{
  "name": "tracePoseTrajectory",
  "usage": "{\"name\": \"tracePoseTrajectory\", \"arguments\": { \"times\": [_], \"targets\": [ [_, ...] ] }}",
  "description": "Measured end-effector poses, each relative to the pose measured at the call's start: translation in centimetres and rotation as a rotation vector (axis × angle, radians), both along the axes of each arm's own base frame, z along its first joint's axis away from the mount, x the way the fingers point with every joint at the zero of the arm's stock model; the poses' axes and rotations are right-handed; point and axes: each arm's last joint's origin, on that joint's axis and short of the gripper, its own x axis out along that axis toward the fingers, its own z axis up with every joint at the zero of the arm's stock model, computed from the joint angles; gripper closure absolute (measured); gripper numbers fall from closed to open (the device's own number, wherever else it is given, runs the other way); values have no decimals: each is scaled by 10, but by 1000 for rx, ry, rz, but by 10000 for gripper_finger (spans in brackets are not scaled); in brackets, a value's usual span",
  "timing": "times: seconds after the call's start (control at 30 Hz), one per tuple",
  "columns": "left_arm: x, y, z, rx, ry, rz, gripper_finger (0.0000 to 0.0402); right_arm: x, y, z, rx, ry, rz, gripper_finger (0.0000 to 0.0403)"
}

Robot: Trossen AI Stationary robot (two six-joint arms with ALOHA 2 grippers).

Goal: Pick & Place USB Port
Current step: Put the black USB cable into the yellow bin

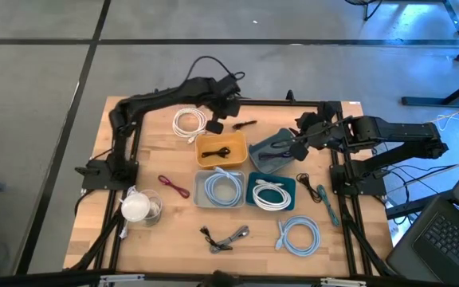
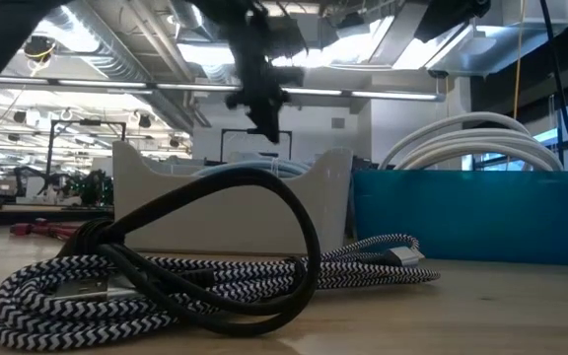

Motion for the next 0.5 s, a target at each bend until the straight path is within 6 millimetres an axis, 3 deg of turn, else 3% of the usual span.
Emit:
{"name": "tracePoseTrajectory", "arguments": {
  "times": [0.13,0.23,0.33,0.5],
  "targets": [
    [-5,-13,18,12,-39,-19,401,0,0,0,-7,3,8,237],
    [-1,-8,19,-12,-116,-12,401,1,0,1,-7,-5,10,237],
    [10,-2,6,-10,-139,-45,400,1,0,1,-6,-9,10,237],
    [37,12,-34,26,-137,-60,371,2,1,1,13,-8,25,237]
  ]
}}
